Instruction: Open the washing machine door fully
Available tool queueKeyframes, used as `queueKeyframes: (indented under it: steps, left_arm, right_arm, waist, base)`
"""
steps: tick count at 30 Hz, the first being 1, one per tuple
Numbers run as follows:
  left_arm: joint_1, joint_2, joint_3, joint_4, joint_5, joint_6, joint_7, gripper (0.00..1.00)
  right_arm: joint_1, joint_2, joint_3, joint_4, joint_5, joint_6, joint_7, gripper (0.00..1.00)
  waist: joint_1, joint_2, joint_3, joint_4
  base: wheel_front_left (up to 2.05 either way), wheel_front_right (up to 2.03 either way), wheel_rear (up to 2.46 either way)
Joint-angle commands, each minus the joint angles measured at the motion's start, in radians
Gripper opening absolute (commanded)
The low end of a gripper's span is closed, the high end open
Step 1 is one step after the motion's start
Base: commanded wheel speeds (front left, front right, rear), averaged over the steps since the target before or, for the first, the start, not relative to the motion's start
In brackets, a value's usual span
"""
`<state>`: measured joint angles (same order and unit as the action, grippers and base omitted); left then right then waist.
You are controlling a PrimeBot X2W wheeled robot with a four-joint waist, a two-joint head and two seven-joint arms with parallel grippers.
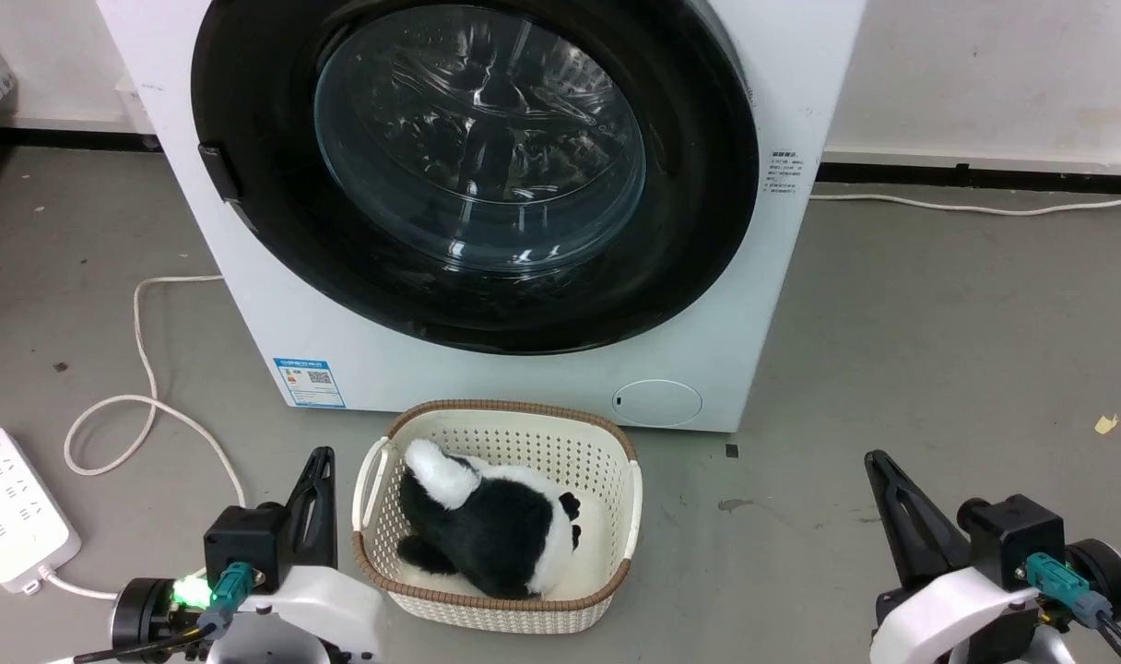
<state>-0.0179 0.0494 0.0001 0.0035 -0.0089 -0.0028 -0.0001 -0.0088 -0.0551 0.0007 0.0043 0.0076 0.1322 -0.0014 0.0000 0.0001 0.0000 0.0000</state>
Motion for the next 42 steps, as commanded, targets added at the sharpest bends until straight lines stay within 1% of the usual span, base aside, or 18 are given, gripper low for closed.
queueKeyframes:
  steps: [1, 42]
  left_arm:
    - [0.018, 0.001, 0.0, -0.004, 0.009, 0.003, 0.0, 0.0]
    - [0.018, 0.001, 0.0, -0.004, 0.009, 0.003, 0.0, 0.0]
  right_arm:
    - [0.009, 0.005, -0.001, -0.004, -0.008, -0.002, 0.001, 0.0]
    - [0.009, 0.005, -0.001, -0.004, -0.008, -0.002, 0.001, 0.0]
  waist:
    - [0.0, -0.0001, 0.0, 0.0]
    - [0.0, -0.0001, 0.0, 0.0]
  base:
    - [0.0, 0.0, 0.0]
    - [0.0, 0.0, 0.0]
